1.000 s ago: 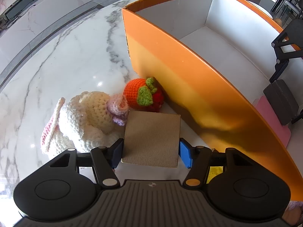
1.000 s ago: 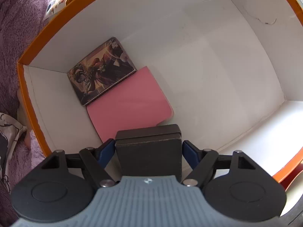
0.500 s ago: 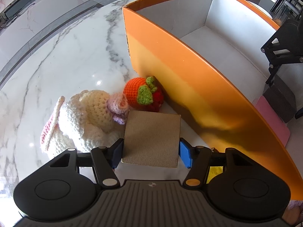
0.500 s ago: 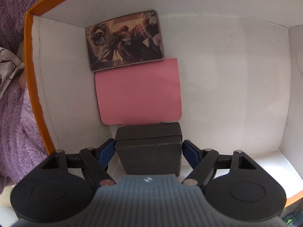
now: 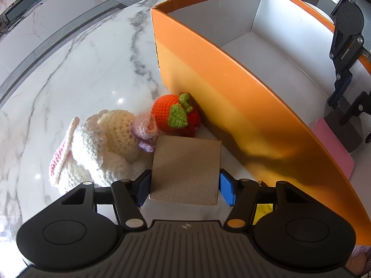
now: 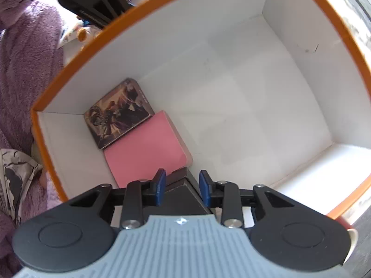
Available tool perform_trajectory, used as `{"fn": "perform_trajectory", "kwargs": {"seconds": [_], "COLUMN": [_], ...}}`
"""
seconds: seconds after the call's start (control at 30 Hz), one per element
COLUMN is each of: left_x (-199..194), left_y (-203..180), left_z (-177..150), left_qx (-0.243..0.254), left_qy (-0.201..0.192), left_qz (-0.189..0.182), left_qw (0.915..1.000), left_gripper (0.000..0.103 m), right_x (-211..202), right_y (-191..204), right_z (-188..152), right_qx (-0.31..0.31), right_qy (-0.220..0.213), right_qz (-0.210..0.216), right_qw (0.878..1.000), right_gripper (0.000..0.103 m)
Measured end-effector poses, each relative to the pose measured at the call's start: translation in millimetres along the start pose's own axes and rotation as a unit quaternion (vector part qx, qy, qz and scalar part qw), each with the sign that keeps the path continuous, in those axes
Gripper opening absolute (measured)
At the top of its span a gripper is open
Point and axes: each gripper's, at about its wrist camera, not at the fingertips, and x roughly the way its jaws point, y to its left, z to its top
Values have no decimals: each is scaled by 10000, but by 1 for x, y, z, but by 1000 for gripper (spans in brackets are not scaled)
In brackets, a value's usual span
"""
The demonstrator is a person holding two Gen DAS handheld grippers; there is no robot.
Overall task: Organize objects
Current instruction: 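Lower the black case beside the pink holder and open the right tool, then carry the brown cardboard box with the left tool into the orange box and open it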
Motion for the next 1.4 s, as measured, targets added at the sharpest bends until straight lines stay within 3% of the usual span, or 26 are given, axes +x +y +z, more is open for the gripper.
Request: {"fn": "perform_trajectory", "kwargs": {"seconds": [0.2,0.53,0.67,0.73,0.97,1.17,1.3,1.4], "left_x": [1,2,4,9,11,-26,-75,-103], "left_y": [0,0,-1,-3,-3,-12,-22,-47], "left_z": [1,2,2,1,-2,-7,-5,1], "left_qx": [-3,0,53,149,53,-4,-181,211], "left_qy": [14,49,68,128,87,-316,-759,-915], "left_qz": [12,24,37,72,146,274,89,459], "left_qw": [10000,10000,10000,9998,9998,9991,9969,9945], "left_gripper": [70,71,71,71,68,68,68,68], "right_x": [1,28,22,14,3,-8,-30,-50], "right_y": [7,28,31,33,40,51,54,44], "right_z": [-5,3,-1,-6,-25,-38,-53,-62], "right_qx": [-39,-126,-12,44,337,793,1050,1103], "right_qy": [78,-1,-155,-295,-433,-909,-1340,-1579], "right_qz": [215,-107,-193,-232,-499,-641,-873,-1011], "right_qw": [9997,9999,9997,9993,9972,9906,9815,9761], "right_gripper": [25,25,28,36,36,36,36,36]}}
